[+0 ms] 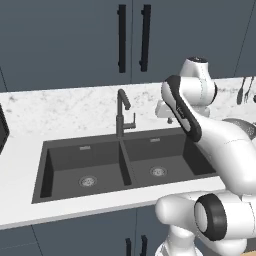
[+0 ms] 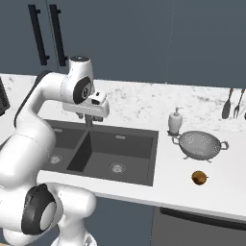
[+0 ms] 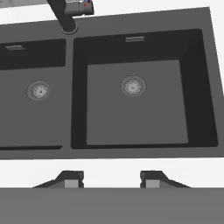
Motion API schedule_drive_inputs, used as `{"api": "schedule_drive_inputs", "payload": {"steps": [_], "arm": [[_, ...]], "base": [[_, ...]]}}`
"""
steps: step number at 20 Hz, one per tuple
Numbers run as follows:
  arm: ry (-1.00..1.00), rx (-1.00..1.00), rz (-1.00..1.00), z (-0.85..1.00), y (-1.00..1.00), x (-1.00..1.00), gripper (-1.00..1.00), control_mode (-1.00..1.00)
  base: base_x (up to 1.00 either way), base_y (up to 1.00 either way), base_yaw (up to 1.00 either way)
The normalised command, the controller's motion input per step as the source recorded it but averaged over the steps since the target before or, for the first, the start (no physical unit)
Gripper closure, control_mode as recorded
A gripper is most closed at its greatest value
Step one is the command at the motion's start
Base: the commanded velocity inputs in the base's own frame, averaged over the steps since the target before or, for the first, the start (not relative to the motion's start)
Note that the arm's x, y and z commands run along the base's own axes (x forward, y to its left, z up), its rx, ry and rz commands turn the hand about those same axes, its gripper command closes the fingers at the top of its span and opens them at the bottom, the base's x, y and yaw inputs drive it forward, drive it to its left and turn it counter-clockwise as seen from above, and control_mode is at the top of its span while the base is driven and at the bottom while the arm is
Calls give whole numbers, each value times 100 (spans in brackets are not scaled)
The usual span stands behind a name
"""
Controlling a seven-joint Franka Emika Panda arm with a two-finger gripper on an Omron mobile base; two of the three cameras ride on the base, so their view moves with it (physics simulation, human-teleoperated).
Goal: Put the colander in the sink, put the pear in the colander, and turn on the sink faucet and pour water over the colander.
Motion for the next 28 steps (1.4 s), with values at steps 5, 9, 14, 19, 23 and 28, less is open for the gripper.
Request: {"api": "schedule_drive_inputs", "payload": {"steps": [5, 9, 14, 19, 23, 28], "arm": [[0, 1, -1, -3, -20, -8, -100, -100], [0, 10, -9, -5, -55, -33, -100, -100], [0, 17, -21, -12, -80, -28, -100, -100], [0, 19, -26, -8, -74, -10, -100, -100], [-1, 15, -26, -14, -67, 0, -100, -100], [-9, 6, -21, -26, -78, 0, -100, -100]], "base": [[0, 0, 0], [0, 0, 0], [0, 0, 0], [0, 0, 0], [0, 0, 0], [0, 0, 0]]}}
